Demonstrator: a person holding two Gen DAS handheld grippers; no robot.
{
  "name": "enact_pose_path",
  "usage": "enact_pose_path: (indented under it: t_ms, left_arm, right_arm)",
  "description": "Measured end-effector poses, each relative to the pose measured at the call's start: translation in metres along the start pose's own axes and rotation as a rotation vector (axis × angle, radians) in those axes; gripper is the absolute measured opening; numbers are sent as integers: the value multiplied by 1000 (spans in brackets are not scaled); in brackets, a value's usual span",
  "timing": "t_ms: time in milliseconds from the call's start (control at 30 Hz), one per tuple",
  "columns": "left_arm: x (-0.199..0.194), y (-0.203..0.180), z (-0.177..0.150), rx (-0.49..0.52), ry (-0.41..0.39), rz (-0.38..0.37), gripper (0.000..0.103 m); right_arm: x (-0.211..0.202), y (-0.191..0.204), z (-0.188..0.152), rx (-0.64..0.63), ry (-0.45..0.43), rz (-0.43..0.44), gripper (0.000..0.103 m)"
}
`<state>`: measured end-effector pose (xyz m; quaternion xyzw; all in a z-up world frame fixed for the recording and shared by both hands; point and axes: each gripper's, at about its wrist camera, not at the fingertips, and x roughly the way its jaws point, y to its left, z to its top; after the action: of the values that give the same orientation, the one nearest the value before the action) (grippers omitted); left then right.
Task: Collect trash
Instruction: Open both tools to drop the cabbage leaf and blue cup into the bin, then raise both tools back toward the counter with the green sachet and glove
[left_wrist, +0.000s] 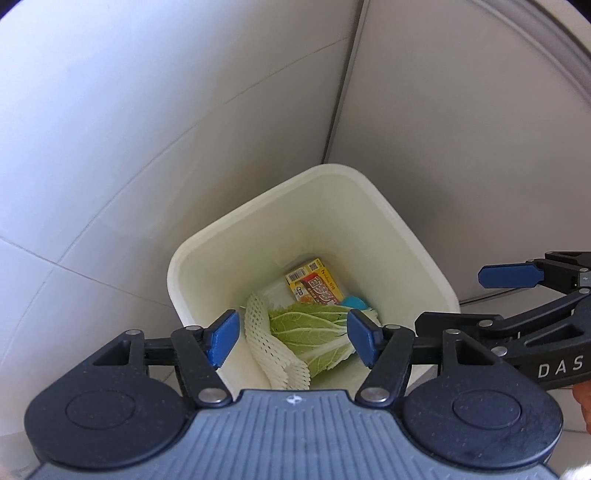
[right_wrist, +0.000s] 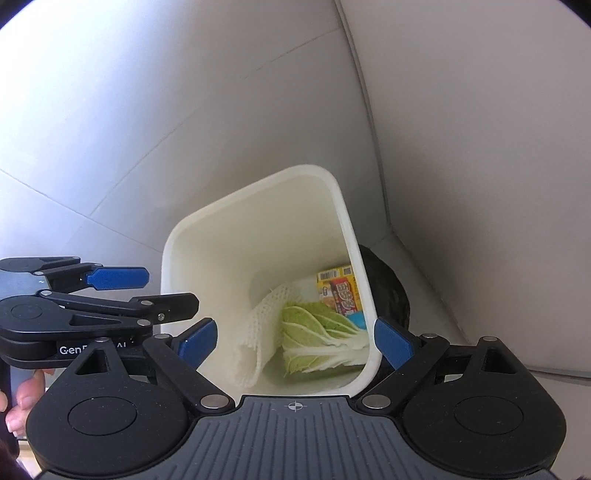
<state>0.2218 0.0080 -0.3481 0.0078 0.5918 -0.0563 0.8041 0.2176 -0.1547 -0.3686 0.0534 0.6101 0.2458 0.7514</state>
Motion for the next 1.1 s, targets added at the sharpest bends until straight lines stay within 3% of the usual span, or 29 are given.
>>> enact_pose_path:
  t_ms: [333,767,1100]
  left_arm:
    - [-41,-5,-6,2,-38,8,71]
    - [-109,-18,-5,-16,-90,64,99]
    - [-150,-34,10,-45,-114,59,102]
  right_arm:
    - [-53,12,1,-28,-58,6,94]
    - [-141,40,-11,-143,-165,5,94]
    - [-213,33,-7,-198,-283,-34,97]
